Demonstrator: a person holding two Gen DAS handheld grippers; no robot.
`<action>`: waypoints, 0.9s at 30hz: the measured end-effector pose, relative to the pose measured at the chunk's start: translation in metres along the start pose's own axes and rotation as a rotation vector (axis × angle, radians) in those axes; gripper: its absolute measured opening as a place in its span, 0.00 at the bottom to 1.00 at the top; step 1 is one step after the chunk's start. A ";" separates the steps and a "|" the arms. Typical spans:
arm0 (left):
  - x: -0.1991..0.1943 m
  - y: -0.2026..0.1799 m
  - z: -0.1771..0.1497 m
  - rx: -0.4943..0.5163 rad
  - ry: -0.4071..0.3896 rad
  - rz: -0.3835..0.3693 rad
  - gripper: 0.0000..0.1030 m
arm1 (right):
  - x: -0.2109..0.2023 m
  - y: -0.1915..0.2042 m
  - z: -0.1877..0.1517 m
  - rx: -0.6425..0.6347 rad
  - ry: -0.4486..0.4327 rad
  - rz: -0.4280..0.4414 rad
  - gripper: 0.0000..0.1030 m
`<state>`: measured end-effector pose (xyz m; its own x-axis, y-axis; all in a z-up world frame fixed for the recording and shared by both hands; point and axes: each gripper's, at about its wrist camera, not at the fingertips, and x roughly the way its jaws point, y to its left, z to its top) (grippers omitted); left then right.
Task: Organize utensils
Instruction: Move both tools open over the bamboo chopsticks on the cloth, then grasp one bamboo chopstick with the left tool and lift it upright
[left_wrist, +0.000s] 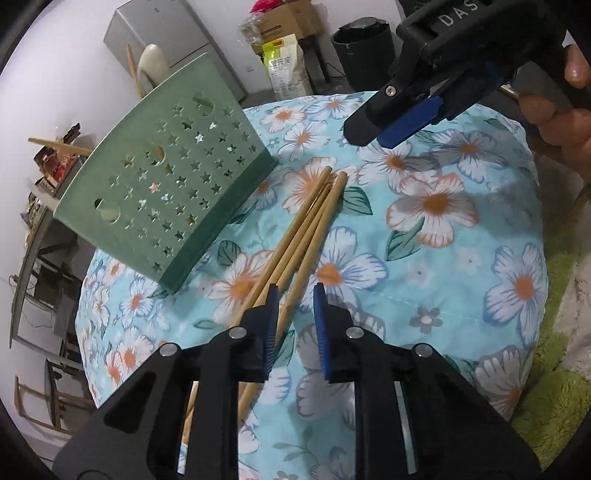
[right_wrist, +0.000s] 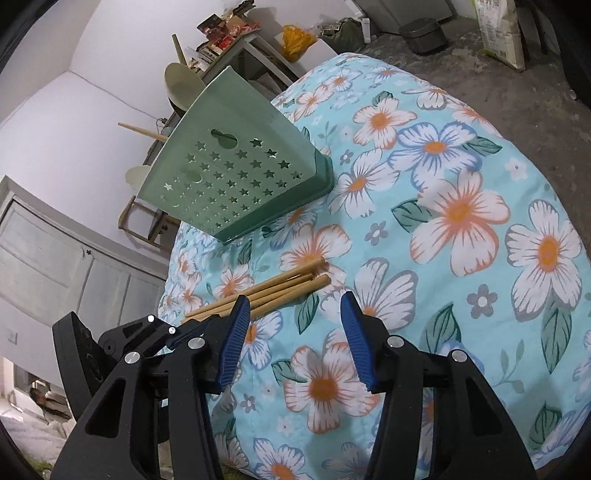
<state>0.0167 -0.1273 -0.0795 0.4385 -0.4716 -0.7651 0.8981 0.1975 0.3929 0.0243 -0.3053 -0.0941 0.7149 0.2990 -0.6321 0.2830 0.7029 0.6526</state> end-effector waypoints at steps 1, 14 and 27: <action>0.003 0.000 0.001 0.011 0.010 0.001 0.17 | 0.000 -0.001 0.000 0.002 0.001 0.002 0.49; 0.016 -0.005 -0.006 0.135 0.052 -0.033 0.06 | -0.010 -0.005 -0.001 0.016 -0.023 0.008 0.48; -0.007 0.012 -0.026 -0.079 0.107 -0.289 0.10 | -0.015 -0.009 0.002 0.028 -0.032 0.015 0.47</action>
<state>0.0254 -0.0988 -0.0823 0.1617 -0.4252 -0.8905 0.9841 0.1362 0.1137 0.0122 -0.3174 -0.0901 0.7394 0.2884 -0.6084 0.2891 0.6800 0.6738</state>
